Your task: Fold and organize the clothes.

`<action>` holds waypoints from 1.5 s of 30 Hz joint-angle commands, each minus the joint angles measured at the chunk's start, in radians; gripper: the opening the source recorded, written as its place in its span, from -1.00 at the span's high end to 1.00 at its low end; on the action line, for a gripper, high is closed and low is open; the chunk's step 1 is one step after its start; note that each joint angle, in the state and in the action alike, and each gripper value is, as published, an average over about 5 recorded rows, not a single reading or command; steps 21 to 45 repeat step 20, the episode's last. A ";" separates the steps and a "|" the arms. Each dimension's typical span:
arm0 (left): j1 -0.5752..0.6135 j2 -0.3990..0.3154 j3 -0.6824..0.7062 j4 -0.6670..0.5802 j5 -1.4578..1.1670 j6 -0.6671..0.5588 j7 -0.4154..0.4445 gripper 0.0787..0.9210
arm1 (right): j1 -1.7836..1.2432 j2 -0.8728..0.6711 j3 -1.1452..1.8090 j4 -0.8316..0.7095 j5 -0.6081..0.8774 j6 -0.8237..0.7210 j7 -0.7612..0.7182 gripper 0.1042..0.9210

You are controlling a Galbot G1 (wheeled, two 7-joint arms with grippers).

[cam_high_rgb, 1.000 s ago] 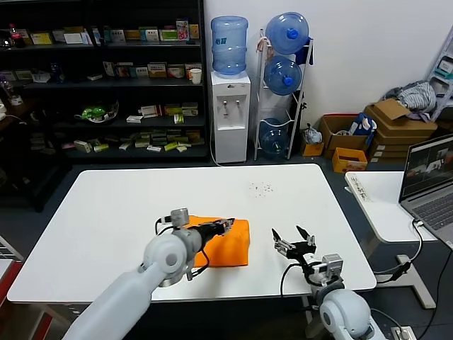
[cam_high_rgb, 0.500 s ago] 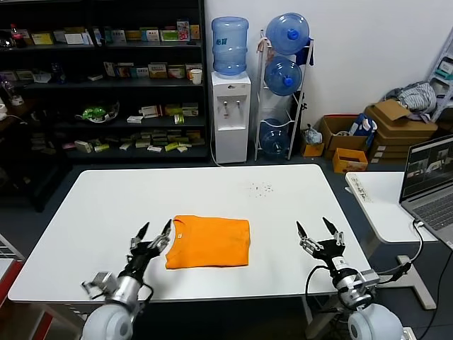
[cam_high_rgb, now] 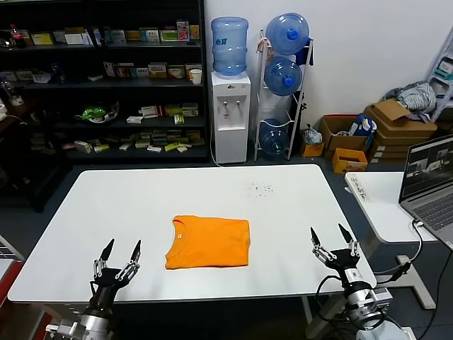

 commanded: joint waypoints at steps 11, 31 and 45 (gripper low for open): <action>0.068 -0.046 -0.059 -0.027 0.048 -0.072 0.064 -0.77 | -0.015 0.021 0.022 -0.001 -0.044 0.036 -0.024 -0.76; 0.074 -0.061 -0.056 -0.032 0.050 -0.070 0.058 -0.77 | -0.014 0.025 0.009 -0.008 -0.054 0.032 -0.026 -0.76; 0.074 -0.061 -0.056 -0.032 0.050 -0.070 0.058 -0.77 | -0.014 0.025 0.009 -0.008 -0.054 0.032 -0.026 -0.76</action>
